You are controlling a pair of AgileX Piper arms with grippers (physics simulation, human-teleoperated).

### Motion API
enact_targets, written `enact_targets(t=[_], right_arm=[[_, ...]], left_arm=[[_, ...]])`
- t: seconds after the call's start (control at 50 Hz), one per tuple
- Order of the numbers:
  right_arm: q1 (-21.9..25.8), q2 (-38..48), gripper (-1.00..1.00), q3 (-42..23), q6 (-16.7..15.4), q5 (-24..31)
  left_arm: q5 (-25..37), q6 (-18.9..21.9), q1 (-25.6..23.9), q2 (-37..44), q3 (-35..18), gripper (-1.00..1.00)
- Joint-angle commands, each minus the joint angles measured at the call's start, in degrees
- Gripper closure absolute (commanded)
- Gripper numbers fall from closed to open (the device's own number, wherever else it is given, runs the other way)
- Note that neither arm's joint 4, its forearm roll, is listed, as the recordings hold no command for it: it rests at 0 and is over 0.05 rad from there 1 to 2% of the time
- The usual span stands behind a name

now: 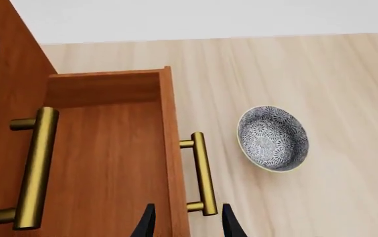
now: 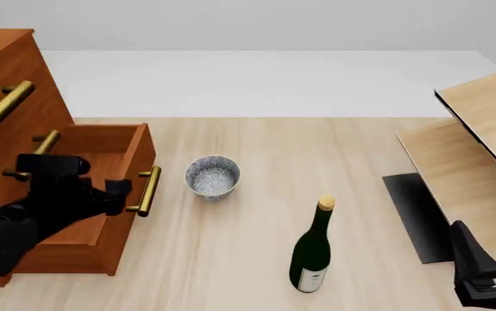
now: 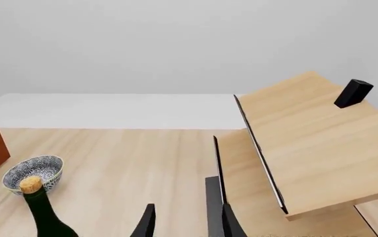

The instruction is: Put the wine bottle in the bottom drawer of the cabinet.

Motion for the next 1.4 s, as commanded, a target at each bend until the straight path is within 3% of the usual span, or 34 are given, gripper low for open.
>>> enact_targets(t=[0.02,0.86,1.4], right_arm=[[-0.07,-0.54,-1.0,0.01,0.02,0.73],[0.05,-1.92,-1.0,0.03,0.41,2.56],[0.2,-2.49,-1.0,0.03,0.59,3.03]], left_arm=[[-2.96,-0.53,-0.76,1.97,2.22,-1.0],[-12.12,-0.6,-1.55,9.22,7.12,-1.0],[-13.22,-1.97,-4.07,9.69,7.73,-1.0]])
